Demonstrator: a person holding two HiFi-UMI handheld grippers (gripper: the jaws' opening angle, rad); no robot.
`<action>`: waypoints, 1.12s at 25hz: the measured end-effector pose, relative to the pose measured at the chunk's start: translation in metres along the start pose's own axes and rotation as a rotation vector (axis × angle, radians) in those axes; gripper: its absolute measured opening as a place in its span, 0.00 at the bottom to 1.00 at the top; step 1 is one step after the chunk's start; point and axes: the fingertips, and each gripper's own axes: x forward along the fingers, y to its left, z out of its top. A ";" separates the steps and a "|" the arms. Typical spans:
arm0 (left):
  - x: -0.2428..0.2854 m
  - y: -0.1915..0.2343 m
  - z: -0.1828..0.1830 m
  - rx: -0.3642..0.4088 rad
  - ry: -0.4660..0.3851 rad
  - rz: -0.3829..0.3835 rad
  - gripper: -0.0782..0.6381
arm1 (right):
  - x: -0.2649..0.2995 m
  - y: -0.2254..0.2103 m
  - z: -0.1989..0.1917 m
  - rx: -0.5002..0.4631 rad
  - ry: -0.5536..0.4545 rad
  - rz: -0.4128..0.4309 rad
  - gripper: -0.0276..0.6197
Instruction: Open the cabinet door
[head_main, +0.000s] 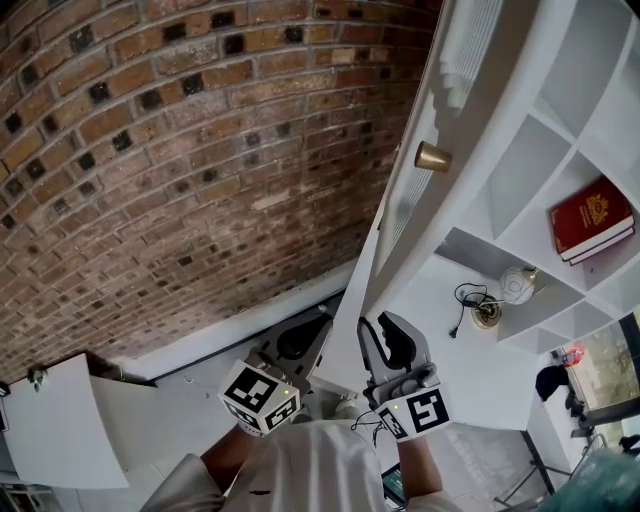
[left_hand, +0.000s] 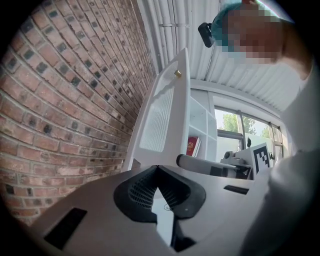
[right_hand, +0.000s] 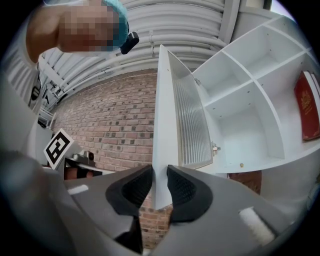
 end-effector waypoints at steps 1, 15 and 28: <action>-0.001 0.002 0.000 -0.001 0.000 0.005 0.12 | 0.002 0.001 0.000 -0.001 -0.002 0.005 0.21; -0.011 0.023 0.000 -0.007 -0.008 0.071 0.12 | 0.025 0.019 -0.004 0.017 -0.006 0.098 0.20; -0.020 0.019 0.008 0.012 -0.023 0.090 0.12 | 0.023 0.023 -0.003 -0.018 -0.013 0.125 0.19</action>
